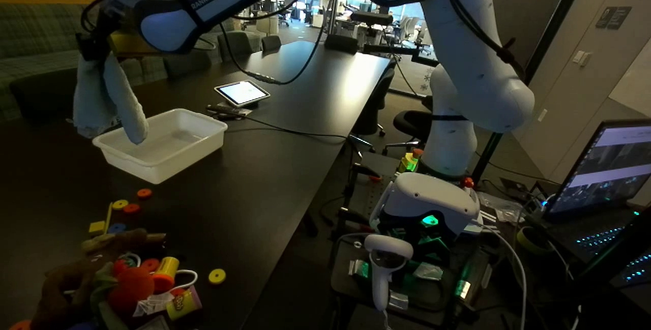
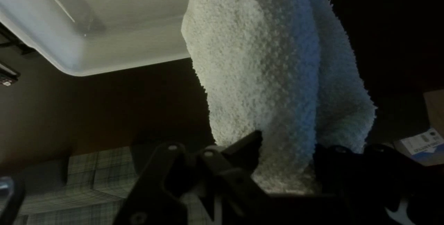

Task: Use the cloth to push the objects on the table to the left

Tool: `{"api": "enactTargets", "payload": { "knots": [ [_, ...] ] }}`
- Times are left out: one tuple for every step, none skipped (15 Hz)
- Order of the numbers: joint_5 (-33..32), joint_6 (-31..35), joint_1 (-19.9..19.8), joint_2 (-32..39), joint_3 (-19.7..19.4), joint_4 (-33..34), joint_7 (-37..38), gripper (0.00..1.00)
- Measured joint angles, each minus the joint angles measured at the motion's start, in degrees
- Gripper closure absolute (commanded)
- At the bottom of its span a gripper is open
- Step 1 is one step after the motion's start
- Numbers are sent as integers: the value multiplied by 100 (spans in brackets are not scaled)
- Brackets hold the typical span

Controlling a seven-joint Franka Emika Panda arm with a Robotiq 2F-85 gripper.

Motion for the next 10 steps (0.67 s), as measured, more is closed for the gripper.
{"api": "enactTargets", "payload": {
  "knots": [
    [0, -55, -245, 26, 122, 120, -147, 93],
    [0, -137, -466, 85, 220, 273, -272, 93],
    [0, -239, -667, 176, 301, 455, -383, 93],
    [0, -341, -871, 295, 365, 656, -483, 93],
    [0, -452, -1049, 448, 401, 881, -560, 93],
    [0, -547, -1196, 632, 406, 1118, -604, 93],
    [0, -648, -1320, 836, 406, 1358, -621, 91],
    [0, -758, -1415, 1042, 404, 1594, -623, 48],
    [0, -870, -1505, 1248, 402, 1824, -623, 50],
    [0, -990, -1596, 1446, 401, 2051, -623, 50]
  ]
}}
